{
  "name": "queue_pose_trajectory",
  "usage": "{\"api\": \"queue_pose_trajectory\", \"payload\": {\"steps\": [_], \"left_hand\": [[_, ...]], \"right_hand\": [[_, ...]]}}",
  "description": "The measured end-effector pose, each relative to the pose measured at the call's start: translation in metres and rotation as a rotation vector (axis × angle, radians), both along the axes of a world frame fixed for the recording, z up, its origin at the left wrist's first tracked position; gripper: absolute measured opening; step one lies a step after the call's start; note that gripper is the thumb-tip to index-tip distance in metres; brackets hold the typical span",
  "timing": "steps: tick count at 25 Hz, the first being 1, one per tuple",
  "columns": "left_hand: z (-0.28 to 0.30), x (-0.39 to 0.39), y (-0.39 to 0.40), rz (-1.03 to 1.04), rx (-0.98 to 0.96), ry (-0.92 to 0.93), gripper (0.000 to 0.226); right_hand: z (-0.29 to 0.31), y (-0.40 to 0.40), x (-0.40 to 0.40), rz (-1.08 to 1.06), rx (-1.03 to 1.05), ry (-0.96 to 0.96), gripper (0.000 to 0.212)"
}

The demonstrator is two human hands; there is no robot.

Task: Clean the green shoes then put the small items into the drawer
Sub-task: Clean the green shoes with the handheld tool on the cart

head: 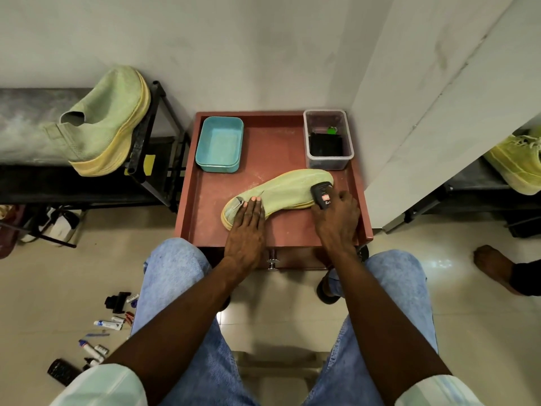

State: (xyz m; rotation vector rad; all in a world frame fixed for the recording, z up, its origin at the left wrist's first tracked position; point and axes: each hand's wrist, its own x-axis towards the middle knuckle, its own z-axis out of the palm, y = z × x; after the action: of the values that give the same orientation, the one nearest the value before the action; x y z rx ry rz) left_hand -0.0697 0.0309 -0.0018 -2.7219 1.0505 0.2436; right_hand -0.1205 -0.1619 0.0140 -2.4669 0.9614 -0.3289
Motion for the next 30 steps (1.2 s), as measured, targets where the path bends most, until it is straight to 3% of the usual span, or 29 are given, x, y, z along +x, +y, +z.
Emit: {"api": "queue_pose_trajectory", "payload": {"steps": [5, 8, 11, 12, 15, 17, 21, 26, 30], "left_hand": [[0.015, -0.001, 0.0, 0.071, -0.304, -0.033, 0.068], [0.018, -0.005, -0.01, 0.054, -0.391, -0.046, 0.066], [0.01, -0.007, -0.02, -0.019, -0.283, -0.004, 0.07], [0.007, -0.005, -0.02, -0.023, -0.232, 0.024, 0.072], [0.001, 0.001, -0.017, -0.011, -0.15, 0.059, 0.071], [-0.001, 0.004, -0.016, -0.015, -0.156, 0.061, 0.071], [-0.002, 0.002, -0.017, 0.003, -0.176, 0.082, 0.077], [0.001, 0.0, -0.018, 0.032, -0.239, 0.121, 0.076], [-0.002, 0.001, -0.02, 0.051, -0.257, 0.128, 0.072]], "right_hand": [[0.013, 0.006, 0.003, -0.015, 0.068, -0.169, 0.055], [0.016, 0.013, 0.007, -0.01, 0.127, -0.196, 0.056], [0.008, 0.03, 0.007, 0.262, 0.055, -0.076, 0.056], [0.005, 0.024, 0.005, 0.263, 0.009, -0.018, 0.056], [0.007, -0.009, -0.004, -0.058, -0.003, -0.009, 0.052], [0.011, -0.006, -0.004, -0.117, 0.041, -0.07, 0.053], [0.001, 0.027, -0.005, 0.308, -0.037, 0.051, 0.059], [0.0, -0.004, -0.011, -0.148, 0.104, -0.043, 0.06], [-0.002, 0.021, -0.012, 0.226, -0.026, 0.021, 0.06]]}}
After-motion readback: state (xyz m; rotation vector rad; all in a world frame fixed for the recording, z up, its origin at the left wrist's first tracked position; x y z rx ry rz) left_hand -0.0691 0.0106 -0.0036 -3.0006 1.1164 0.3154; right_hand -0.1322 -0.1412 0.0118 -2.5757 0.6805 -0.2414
